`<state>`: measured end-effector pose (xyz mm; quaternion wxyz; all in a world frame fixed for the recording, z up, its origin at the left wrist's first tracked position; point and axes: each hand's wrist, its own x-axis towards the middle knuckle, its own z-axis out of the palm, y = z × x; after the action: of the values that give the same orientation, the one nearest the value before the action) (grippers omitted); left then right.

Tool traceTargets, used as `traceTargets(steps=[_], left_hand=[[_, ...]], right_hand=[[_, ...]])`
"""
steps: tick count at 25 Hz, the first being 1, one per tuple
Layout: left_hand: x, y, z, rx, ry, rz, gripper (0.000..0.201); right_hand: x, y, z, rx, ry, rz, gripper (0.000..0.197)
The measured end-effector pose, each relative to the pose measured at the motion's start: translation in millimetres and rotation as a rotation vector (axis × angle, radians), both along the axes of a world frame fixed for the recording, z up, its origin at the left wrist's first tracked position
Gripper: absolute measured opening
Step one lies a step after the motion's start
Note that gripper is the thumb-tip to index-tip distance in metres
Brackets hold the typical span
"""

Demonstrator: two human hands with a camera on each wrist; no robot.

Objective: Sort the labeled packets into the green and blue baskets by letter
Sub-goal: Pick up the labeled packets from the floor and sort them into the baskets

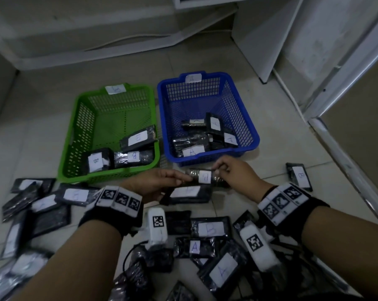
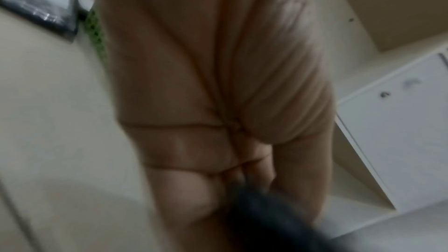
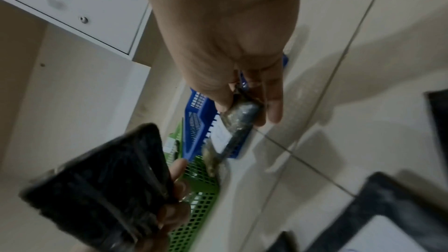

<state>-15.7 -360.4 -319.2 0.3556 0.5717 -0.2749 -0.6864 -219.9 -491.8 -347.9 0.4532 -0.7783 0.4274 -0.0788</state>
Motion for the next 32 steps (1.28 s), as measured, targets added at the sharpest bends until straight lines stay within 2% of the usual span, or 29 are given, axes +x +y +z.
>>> traceTargets(steps=[2,6,9,14,18,23,32], left_hand=[[7,4,4,-0.042,-0.01,0.064,0.025],[24,7,9,-0.107,-0.033,0.15,0.028],[33,5,12,-0.15,-0.059,0.229,0.035],[41,5,14,-0.217,-0.068,0.395,0.039],[45,12,12,-0.256,-0.063,0.51,0.042],[50,15,5,-0.305,-0.056,0.728,0.042],[57,22,0,-0.34,-0.073,0.911,0.042]], right_hand=[[10,2,8,0.104,-0.132,-0.067,0.011],[24,-7,20,-0.028,-0.301,-0.125,0.015],[33,-14,22,0.062,-0.404,-0.209,0.015],[47,-21,24,0.158,-0.457,-0.281,0.017],[63,-24,21,0.142,-0.415,-0.278,0.019],[87,-25,14,0.169,-0.465,-0.294,0.018],[112,-16,9,0.197,-0.474,-0.271,0.023]])
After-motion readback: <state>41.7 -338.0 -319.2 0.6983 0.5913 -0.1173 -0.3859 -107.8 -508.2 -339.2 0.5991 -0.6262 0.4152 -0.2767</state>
